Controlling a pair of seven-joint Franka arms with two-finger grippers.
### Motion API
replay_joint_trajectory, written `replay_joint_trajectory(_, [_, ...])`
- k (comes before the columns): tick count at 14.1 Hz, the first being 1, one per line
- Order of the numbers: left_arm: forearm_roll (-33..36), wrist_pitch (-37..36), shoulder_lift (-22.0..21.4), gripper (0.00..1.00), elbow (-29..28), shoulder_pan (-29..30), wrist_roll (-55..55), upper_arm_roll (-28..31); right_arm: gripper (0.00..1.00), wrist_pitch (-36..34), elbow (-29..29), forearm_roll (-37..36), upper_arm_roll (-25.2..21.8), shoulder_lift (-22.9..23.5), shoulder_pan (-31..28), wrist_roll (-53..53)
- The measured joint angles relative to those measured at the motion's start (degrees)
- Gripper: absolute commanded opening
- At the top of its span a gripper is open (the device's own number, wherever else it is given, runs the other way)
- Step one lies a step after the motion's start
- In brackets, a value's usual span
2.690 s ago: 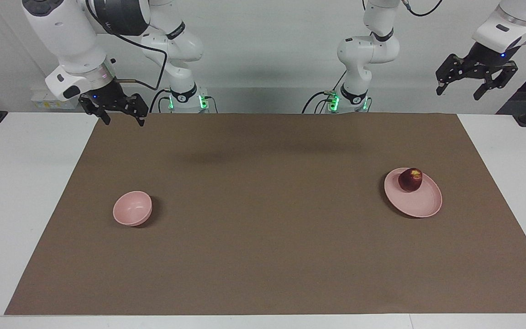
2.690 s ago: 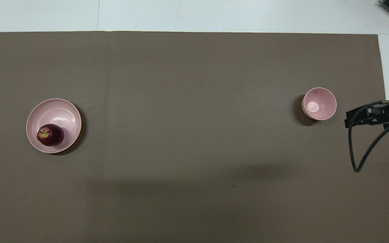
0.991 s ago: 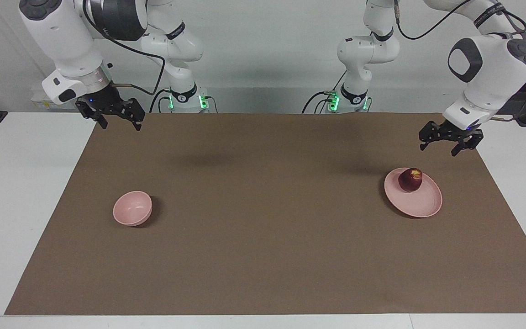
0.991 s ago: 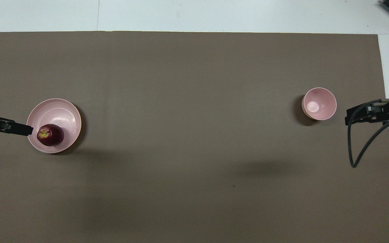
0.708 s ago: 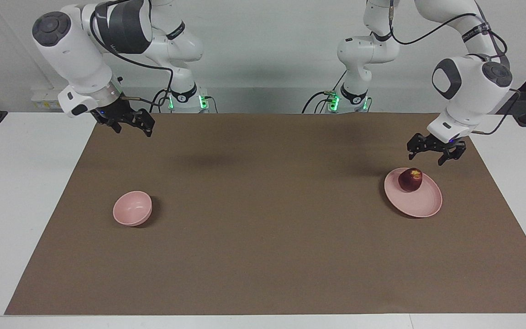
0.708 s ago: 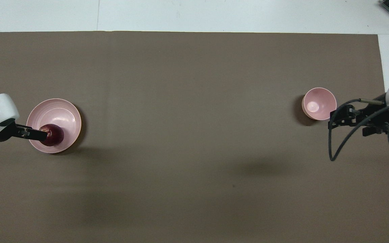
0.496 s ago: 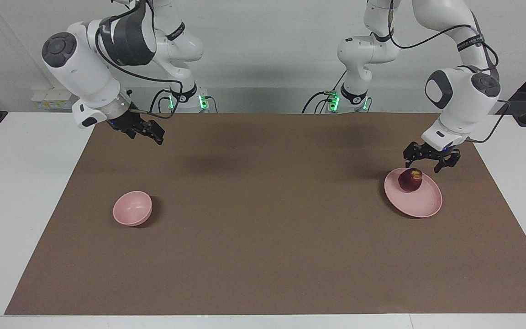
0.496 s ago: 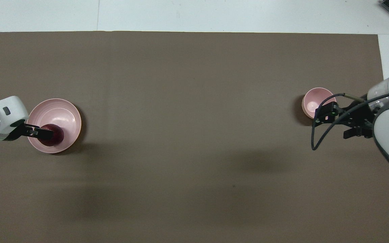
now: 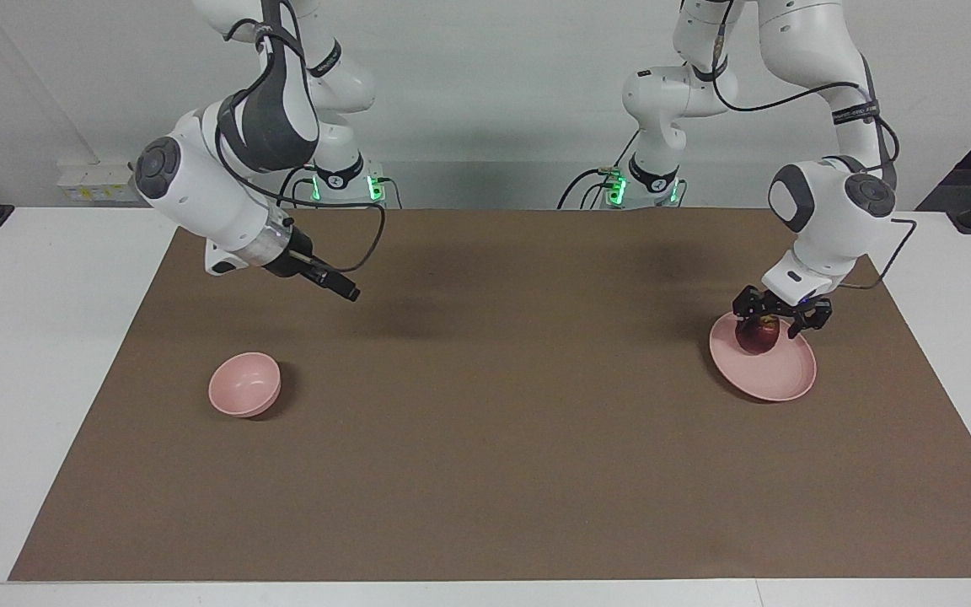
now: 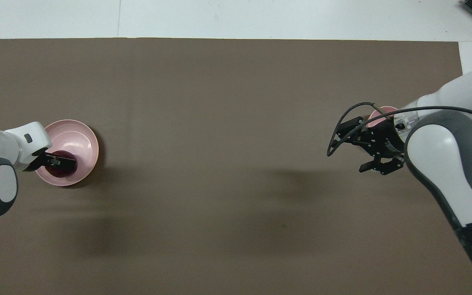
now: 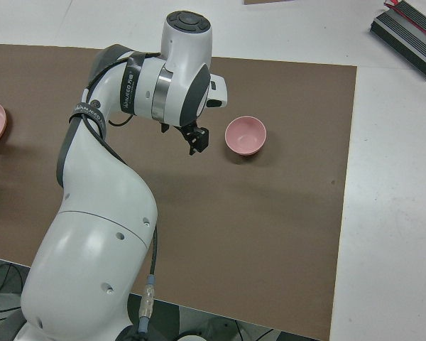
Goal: Move apple from plate to bowl
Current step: 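Lift the apple with the left gripper while the right gripper reaches toward it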
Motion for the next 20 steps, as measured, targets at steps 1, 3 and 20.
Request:
replay_joint_trajectory(1, [0.00, 0.11, 0.00, 0.25, -0.18, 0.00, 0.00, 0.02, 1.00, 0.69, -0.34, 2.25, 0.01, 0.44, 0.62, 2.59])
replay_joint_trajectory(3, [-0.02, 0.31, -0.16, 0.00, -0.15, 0.00, 0.02, 0.06, 1.00, 2.01, -0.57, 6.61, 0.00, 1.64, 1.34, 6.44])
replay_joint_trajectory(20, [-23.40, -9.93, -8.41, 0.00, 4.02, -0.39, -8.30, -12.21, 1.00, 21.10, -4.44, 42.84, 0.02, 6.29, 11.18, 21.12])
